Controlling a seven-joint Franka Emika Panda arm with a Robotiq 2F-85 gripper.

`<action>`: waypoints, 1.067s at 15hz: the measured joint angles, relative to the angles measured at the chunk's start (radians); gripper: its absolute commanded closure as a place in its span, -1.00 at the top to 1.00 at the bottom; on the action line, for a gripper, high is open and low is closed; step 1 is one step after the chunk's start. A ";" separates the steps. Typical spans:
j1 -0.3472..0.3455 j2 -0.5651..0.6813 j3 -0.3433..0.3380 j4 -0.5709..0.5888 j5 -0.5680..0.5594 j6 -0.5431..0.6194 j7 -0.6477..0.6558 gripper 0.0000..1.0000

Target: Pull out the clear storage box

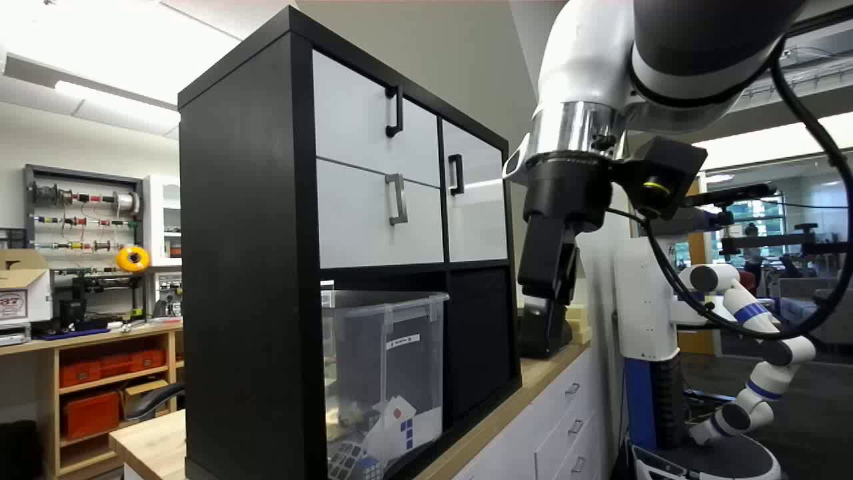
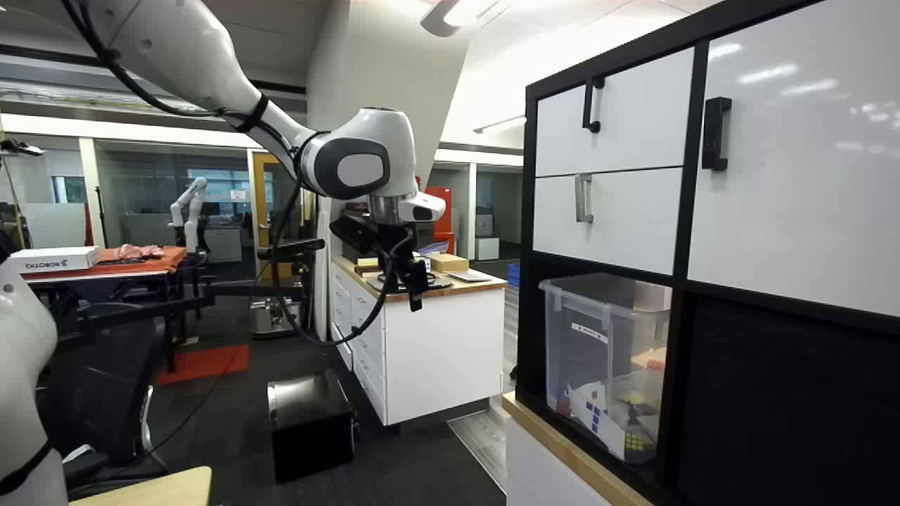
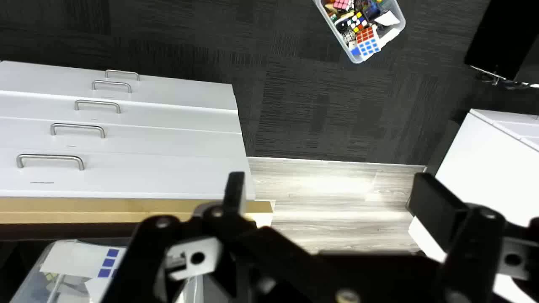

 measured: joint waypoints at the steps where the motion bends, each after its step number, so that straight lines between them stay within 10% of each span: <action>1: 0.000 0.000 0.000 0.000 0.000 0.000 0.000 1.00; 16: 0.000 0.006 -0.001 -0.001 -0.004 0.000 -0.024 1.00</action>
